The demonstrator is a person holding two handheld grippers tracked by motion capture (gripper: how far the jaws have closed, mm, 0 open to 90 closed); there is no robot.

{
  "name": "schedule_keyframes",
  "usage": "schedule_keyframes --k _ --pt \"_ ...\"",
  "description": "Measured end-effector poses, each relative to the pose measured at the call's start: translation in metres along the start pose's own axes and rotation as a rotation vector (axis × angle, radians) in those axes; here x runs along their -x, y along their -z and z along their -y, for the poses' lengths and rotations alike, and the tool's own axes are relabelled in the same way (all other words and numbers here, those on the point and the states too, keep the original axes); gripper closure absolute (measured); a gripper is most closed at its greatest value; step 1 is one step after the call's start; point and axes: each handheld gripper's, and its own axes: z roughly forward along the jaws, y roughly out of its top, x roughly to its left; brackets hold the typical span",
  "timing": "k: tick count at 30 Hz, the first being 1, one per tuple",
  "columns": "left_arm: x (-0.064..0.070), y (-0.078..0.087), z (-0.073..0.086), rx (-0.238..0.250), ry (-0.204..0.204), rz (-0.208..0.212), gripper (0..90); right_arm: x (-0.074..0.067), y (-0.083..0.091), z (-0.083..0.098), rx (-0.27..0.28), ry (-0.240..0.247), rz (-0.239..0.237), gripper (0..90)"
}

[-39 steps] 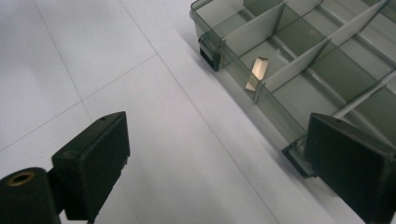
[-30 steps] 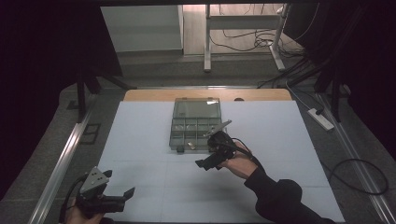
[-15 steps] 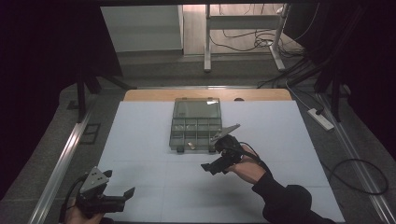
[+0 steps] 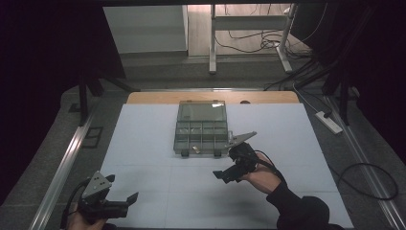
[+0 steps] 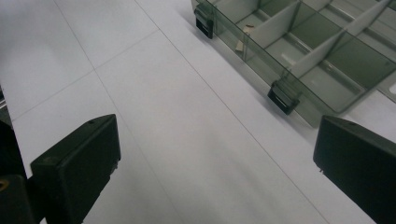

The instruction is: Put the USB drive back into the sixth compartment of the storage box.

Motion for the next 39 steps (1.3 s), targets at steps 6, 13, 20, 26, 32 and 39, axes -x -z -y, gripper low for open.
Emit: schedule_keyframes --k 6,13,20,26,32,39 --pt "0.000 0.000 0.000 0.000 0.000 0.000 2.6 0.003 0.008 0.009 0.008 -0.014 0.010 0.9" --pt "0.000 0.000 0.000 0.001 0.001 0.002 2.6 0.006 0.019 0.020 0.022 -0.032 0.025 0.9" --pt "0.000 0.000 0.000 0.001 0.003 0.002 2.6 0.009 0.030 0.032 0.027 -0.050 0.046 0.3" --pt "-0.001 0.000 0.001 0.001 0.004 0.002 2.6 0.016 0.043 0.046 0.033 -0.081 0.070 0.0" --pt "-0.001 0.001 0.001 0.001 0.005 0.001 2.6 0.022 0.056 0.059 0.041 -0.112 0.088 0.0" --pt "-0.001 0.000 0.001 -0.001 0.006 0.000 2.6 0.030 0.074 0.077 0.056 -0.148 0.126 0.0"
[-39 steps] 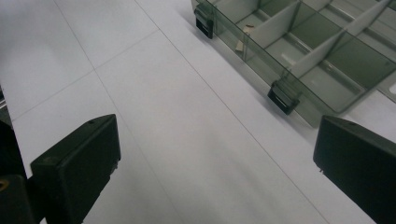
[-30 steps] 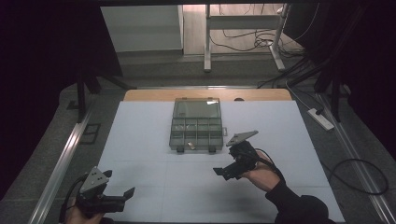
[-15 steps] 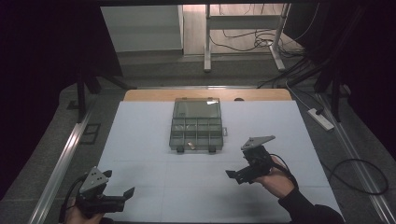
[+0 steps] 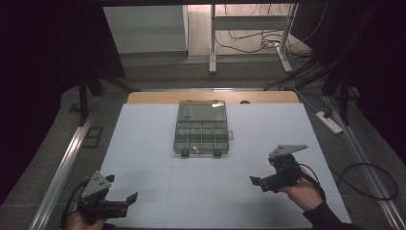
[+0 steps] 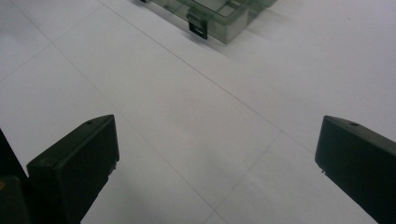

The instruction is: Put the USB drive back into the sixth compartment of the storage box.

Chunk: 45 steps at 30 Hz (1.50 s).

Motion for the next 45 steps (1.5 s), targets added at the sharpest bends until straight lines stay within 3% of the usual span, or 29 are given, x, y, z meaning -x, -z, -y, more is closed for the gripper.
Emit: schedule_keyframes --k 18,35,45 --pt "-0.001 0.000 0.000 0.000 0.010 0.001 2.6 0.016 0.036 0.040 0.024 -0.074 0.082 0.0" --pt "-0.001 0.000 0.000 0.003 0.020 0.001 2.6 0.013 0.057 0.064 0.012 -0.122 0.138 0.0" --pt "-0.002 0.000 0.000 0.005 0.021 0.003 2.6 0.012 0.063 0.070 0.020 -0.140 0.161 0.0"
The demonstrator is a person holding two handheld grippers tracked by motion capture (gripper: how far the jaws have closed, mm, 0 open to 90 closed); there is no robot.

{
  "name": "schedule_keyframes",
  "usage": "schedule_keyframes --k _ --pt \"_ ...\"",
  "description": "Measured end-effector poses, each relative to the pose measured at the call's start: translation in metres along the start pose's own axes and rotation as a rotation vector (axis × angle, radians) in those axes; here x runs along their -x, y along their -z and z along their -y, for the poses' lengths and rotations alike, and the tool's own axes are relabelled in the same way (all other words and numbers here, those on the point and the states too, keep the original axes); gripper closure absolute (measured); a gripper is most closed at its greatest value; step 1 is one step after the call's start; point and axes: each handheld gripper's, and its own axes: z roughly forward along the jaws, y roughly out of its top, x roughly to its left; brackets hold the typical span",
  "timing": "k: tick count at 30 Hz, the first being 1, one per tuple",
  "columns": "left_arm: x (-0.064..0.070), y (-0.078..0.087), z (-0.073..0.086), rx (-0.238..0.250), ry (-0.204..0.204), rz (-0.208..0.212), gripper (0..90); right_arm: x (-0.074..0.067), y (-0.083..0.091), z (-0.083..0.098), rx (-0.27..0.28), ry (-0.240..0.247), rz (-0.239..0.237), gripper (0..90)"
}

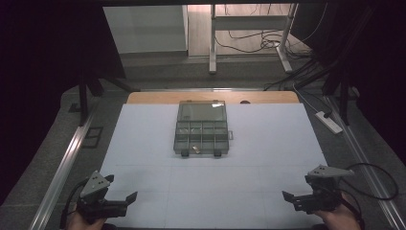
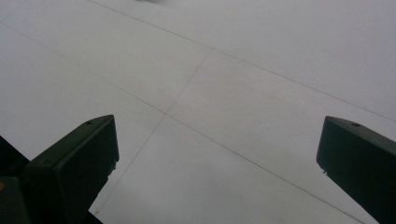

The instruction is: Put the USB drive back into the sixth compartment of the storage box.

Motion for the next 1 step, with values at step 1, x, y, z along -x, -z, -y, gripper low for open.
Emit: schedule_keyframes --k 1 --pt "0.0000 0.0000 0.0000 0.000 0.000 0.000 2.6 0.0000 0.0000 0.0000 0.000 0.000 0.000 0.0"
